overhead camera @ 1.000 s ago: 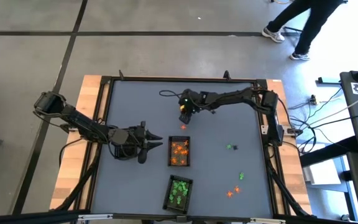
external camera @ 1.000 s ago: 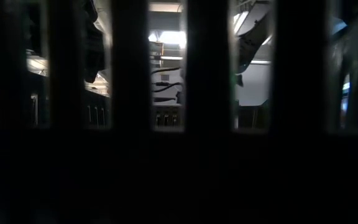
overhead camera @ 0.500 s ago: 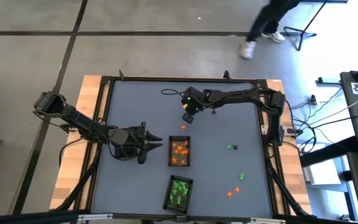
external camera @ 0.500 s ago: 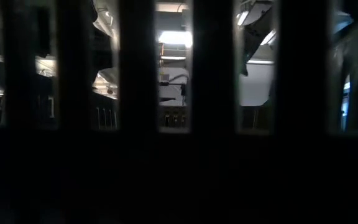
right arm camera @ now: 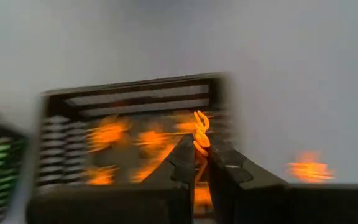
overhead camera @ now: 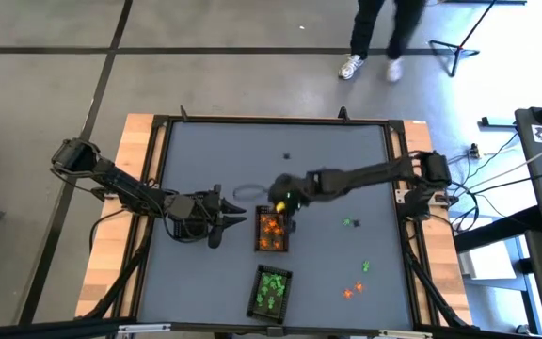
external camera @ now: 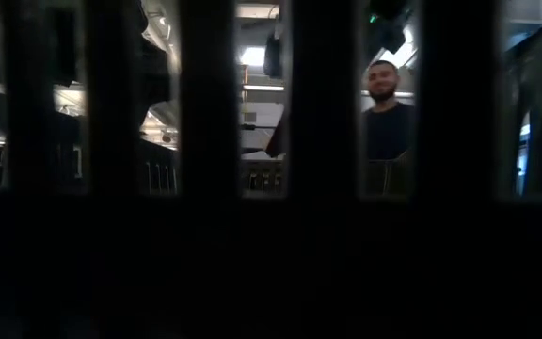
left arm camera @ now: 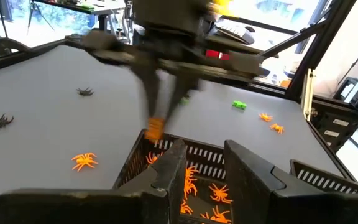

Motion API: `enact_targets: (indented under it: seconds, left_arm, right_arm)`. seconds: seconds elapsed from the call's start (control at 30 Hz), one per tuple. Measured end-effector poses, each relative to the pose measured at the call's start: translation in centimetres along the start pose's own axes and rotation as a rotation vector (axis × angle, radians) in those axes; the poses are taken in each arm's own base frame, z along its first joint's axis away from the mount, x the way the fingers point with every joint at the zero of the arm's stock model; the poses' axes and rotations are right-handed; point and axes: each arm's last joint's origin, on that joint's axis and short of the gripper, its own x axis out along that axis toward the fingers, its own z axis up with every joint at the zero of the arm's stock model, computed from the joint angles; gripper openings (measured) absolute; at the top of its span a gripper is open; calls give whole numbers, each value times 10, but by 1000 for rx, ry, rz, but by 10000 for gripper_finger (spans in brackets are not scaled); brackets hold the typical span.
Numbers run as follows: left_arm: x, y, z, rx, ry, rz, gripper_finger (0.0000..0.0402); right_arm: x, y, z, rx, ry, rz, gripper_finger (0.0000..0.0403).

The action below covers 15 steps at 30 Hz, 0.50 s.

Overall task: Sort Halloween decoration
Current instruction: Put the orange spider toy into the top right black basket

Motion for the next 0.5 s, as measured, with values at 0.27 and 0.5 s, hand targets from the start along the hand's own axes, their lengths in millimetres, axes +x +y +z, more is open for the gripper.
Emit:
enact_targets:
  seconds: [0.27, 0.5]
  left_arm:
    - [0, 0, 0, -18, -1, 1, 102]
    - [0, -1, 0, -30, -3, -7, 102]
  right_arm:
    - [7, 49, -8, -67, 9, 82, 79]
    - [6, 45, -8, -63, 1, 18, 175]
